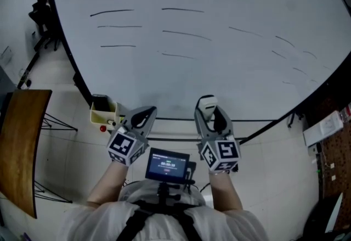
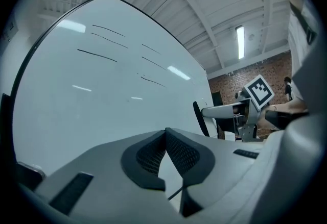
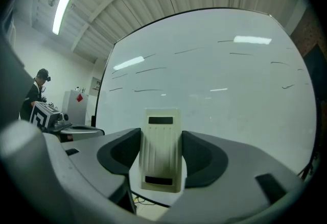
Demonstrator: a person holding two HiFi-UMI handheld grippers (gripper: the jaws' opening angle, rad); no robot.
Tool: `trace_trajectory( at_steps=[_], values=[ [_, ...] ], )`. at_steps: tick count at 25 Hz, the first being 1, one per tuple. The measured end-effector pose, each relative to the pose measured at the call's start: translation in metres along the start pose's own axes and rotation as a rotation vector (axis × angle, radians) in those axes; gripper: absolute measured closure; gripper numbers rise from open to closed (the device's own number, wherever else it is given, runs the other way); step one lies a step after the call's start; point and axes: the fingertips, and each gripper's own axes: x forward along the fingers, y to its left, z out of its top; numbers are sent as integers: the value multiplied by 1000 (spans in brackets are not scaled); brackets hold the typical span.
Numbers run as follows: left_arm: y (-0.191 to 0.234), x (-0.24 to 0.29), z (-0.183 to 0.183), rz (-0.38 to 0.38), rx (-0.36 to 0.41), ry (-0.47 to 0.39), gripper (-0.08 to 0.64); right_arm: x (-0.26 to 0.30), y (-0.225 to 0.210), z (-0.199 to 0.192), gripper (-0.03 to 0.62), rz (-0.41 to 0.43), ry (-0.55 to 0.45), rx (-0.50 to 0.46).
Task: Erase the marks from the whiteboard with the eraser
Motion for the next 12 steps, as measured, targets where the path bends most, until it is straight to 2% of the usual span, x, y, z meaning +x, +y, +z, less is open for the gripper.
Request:
trace_trajectory(
  at_steps=[7,12],
  values=[
    [-28,-15,-12,69,1,-6,555,-31,7,-44,336,62,66,25],
    [-81,-27,-23,112,-37,24,555,-80,-5,-63,336,106,104,53]
  ],
)
